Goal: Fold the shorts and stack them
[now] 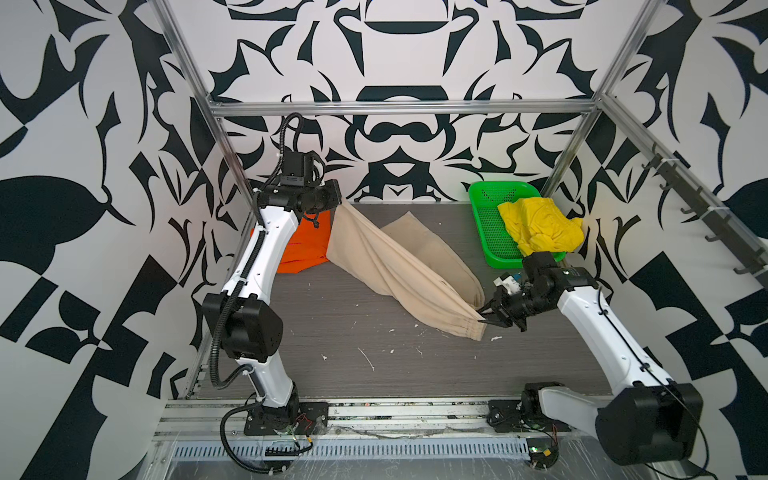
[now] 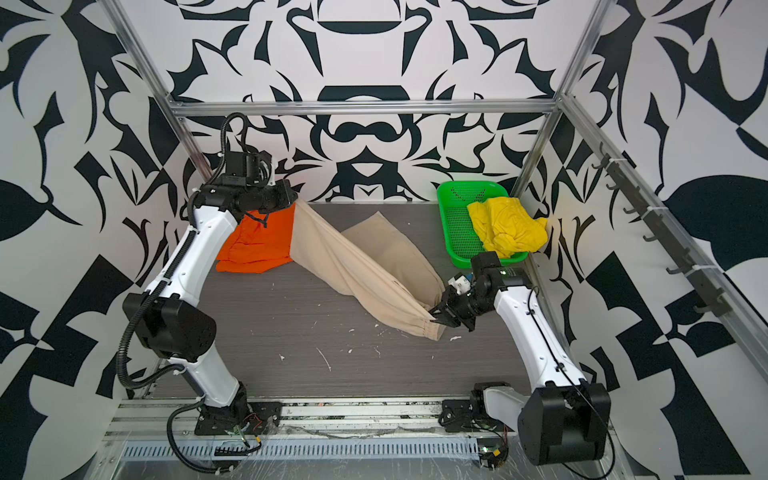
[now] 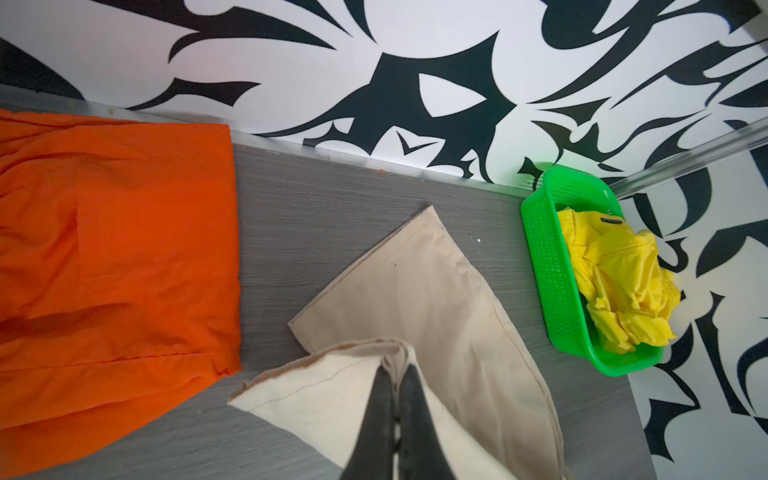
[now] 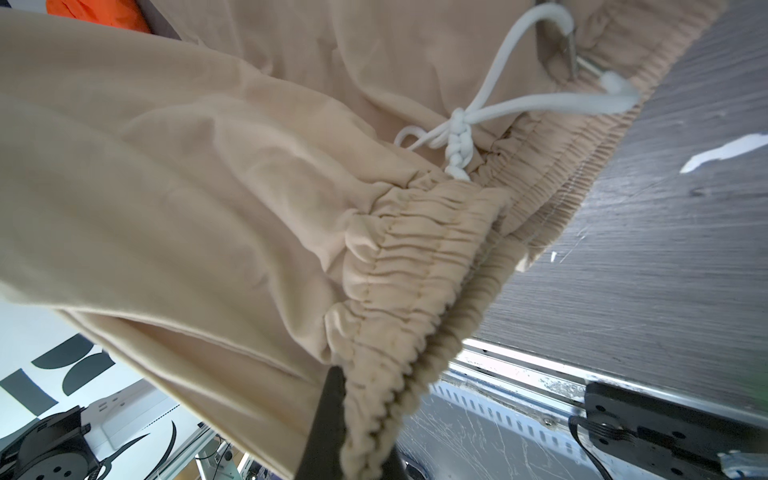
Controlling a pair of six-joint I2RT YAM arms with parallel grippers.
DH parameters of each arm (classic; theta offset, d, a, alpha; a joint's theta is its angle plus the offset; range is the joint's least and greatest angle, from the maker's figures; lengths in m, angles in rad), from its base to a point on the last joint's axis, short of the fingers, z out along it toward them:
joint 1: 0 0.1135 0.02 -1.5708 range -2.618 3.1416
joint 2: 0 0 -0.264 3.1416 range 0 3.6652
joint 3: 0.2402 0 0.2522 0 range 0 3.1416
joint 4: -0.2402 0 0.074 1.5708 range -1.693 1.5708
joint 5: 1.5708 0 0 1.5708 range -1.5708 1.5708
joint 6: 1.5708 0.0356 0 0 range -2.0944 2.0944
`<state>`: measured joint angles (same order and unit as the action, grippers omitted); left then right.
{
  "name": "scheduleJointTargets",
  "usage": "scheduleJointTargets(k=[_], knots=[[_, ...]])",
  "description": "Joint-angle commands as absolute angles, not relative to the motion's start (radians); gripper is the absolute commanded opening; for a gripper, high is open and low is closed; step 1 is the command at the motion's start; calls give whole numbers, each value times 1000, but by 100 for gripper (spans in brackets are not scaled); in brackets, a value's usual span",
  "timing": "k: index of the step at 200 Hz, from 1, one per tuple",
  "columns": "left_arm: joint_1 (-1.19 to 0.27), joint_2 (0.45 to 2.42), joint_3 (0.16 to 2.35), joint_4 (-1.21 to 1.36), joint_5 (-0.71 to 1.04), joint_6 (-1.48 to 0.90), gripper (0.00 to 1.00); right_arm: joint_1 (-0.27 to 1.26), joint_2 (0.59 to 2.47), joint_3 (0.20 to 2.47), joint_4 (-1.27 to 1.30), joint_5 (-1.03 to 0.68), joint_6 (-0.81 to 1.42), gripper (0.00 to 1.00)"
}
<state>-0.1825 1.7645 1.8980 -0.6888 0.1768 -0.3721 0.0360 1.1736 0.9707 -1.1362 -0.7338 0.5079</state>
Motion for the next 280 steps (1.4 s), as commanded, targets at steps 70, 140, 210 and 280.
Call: scheduleJointTargets(k=[70,140,210,280], knots=[[-149,1789,1979,-477,83,-325,0,0,1172,912,-1256,-664,470,0],[-150,1904,2039,-420,103,-342,0,-12,1217,907,-1232,-680,460,0],[-153,2045,2179,-415,124,-353,0,-53,1265,872,-1200,-690,429,0],[-172,2160,2300,-406,131,-347,0,-102,1335,856,-1170,-701,389,0]])
